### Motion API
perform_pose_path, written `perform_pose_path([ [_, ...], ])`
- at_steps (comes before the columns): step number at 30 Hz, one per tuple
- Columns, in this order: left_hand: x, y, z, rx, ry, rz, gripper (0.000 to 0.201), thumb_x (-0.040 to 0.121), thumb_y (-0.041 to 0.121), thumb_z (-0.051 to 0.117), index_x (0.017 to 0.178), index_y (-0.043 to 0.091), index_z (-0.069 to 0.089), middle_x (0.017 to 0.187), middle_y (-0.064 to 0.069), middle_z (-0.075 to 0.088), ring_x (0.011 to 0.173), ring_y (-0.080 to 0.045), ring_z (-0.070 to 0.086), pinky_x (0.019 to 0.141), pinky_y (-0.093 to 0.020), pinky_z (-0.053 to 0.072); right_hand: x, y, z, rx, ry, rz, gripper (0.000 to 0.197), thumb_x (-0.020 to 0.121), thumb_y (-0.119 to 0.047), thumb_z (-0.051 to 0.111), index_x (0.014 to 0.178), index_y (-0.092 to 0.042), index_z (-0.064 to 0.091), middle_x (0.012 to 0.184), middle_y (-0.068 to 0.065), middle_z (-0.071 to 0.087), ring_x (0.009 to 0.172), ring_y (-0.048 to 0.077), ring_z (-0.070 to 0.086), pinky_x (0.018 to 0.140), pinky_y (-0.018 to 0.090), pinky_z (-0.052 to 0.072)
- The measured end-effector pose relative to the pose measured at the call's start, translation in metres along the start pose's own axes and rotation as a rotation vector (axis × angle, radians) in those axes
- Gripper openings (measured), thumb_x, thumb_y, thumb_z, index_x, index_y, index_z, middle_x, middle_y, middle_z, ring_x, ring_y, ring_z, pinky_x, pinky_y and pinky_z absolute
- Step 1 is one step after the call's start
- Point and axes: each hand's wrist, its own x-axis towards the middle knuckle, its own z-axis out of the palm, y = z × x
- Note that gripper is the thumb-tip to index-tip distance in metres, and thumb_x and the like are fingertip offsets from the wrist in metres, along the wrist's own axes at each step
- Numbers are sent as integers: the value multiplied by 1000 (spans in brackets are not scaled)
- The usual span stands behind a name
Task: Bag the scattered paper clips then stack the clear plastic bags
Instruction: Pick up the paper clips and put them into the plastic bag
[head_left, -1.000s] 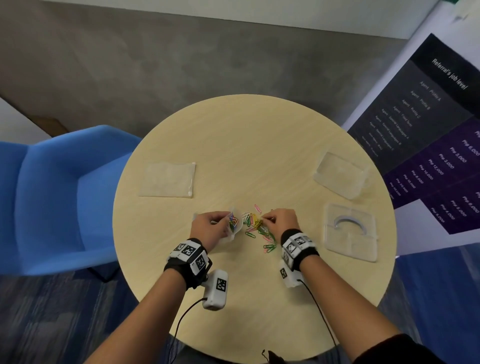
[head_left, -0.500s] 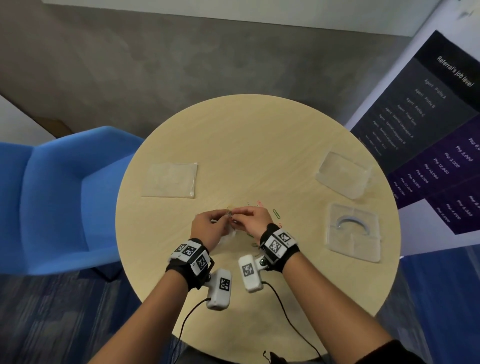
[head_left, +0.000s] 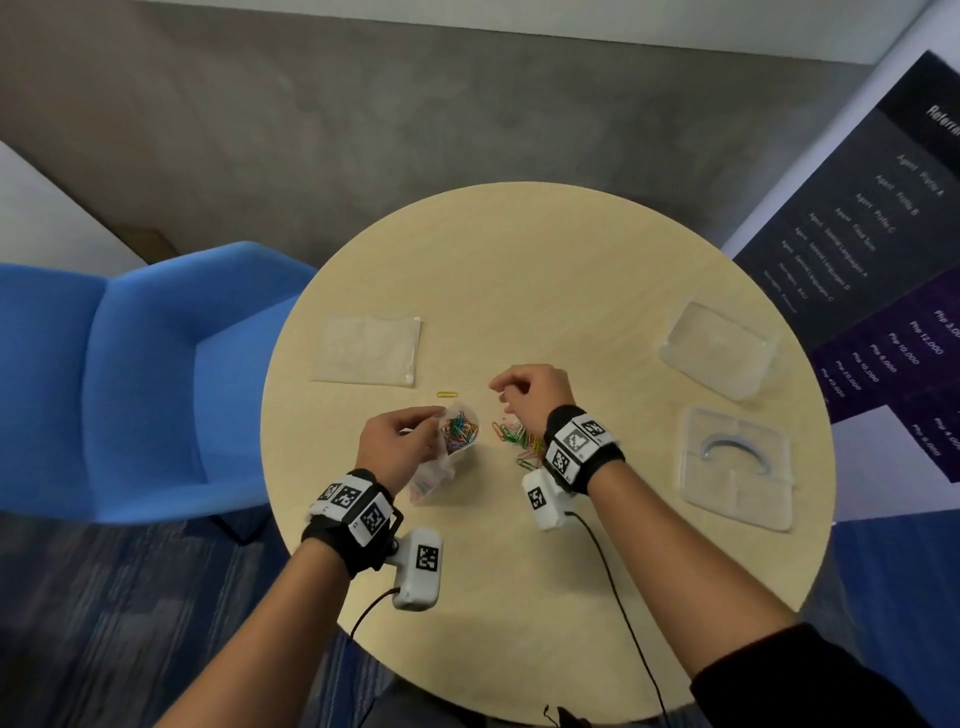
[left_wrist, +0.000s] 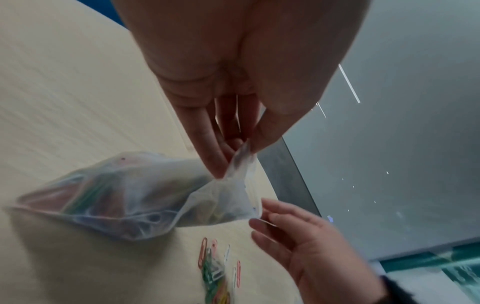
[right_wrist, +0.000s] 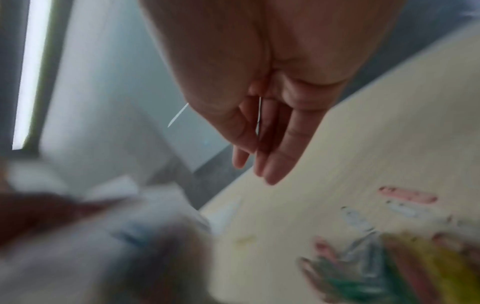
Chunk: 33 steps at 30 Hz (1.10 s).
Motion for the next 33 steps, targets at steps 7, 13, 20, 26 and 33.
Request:
perform_pose_path([
  [7,-7,7,-33,-190,82,-52,21,91,1,59,107,0,71,89,-15,70,76,-20,64,74,-32,61,41,27,66,-1010,-541,-391,66,98,-44,41,153,-16,16,163,2,3,149,24,8,118,50,19],
  [13,-8,13,-43,-321,3,-109,23,90,-3,55,108,4,68,85,-18,69,68,-21,67,64,-26,59,25,60,37,-1348,-520,-581,85,89,-67,32,154,-18,5,163,0,-1,149,25,3,114,63,-3],
  [20,-6,9,-19,-163,-115,-181,22,91,-1,56,107,-2,71,92,-17,69,63,-18,64,58,-26,58,-7,95,-16,-1264,-568,-386,77,94,-54,41,154,-20,5,162,2,-8,148,33,3,114,56,24],
  [26,-10,8,9,-163,-140,-95,16,93,12,63,102,6,74,96,-11,72,70,-12,66,66,-30,60,-15,112,-19,-1060,-361,-510,31,92,-4,51,122,-6,58,128,17,54,114,35,51,86,43,53],
  [33,-8,5,26,-174,-151,-99,23,88,22,71,102,4,74,94,-14,74,71,-14,68,69,-31,60,-12,99,-32,-560,-70,-143,23,91,-14,63,111,-10,72,105,8,70,96,22,65,92,30,51],
])
